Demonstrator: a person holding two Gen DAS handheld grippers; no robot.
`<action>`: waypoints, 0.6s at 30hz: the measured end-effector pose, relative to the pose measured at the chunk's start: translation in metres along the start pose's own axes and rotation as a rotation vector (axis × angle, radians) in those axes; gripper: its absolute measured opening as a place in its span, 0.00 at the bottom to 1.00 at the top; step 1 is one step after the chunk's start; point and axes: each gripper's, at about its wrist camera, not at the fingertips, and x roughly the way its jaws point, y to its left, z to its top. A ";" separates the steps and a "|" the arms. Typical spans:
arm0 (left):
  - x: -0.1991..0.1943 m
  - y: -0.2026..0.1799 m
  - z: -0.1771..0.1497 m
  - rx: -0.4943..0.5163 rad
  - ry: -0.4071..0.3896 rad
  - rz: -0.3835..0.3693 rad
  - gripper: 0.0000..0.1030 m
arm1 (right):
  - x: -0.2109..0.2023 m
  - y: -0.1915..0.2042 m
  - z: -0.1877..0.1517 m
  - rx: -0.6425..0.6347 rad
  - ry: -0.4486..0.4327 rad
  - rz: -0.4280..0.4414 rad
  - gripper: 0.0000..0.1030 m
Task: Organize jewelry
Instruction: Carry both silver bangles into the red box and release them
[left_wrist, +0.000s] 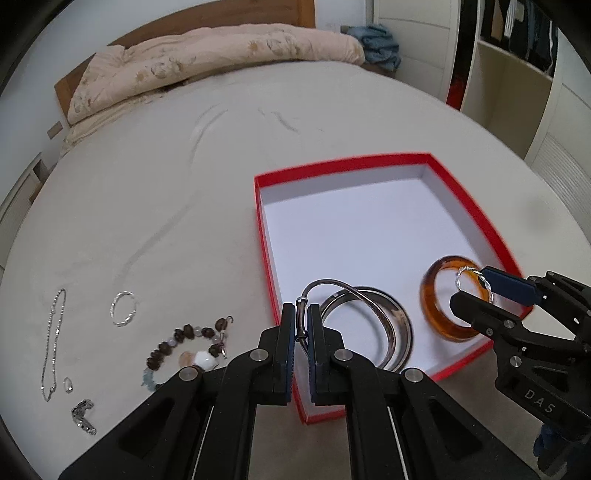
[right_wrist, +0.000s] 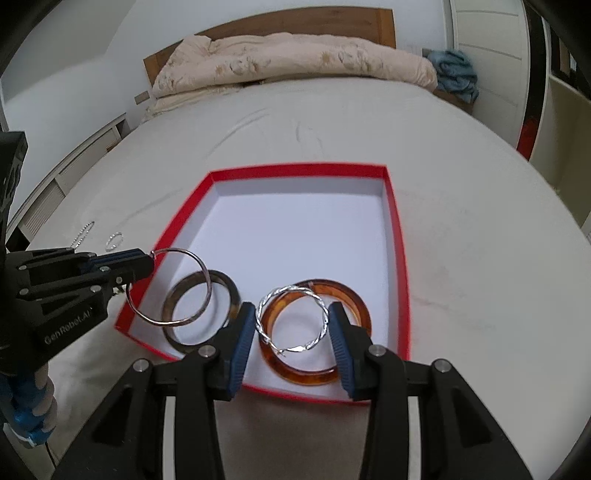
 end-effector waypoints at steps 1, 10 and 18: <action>0.004 0.000 0.000 -0.001 0.006 0.000 0.06 | 0.003 0.000 -0.002 0.002 0.007 0.002 0.37; 0.013 0.002 -0.005 -0.005 0.032 0.006 0.06 | 0.009 -0.003 -0.008 0.007 0.025 0.004 0.38; 0.012 0.003 -0.005 -0.019 0.043 0.008 0.08 | 0.006 -0.004 -0.007 0.000 0.047 -0.018 0.44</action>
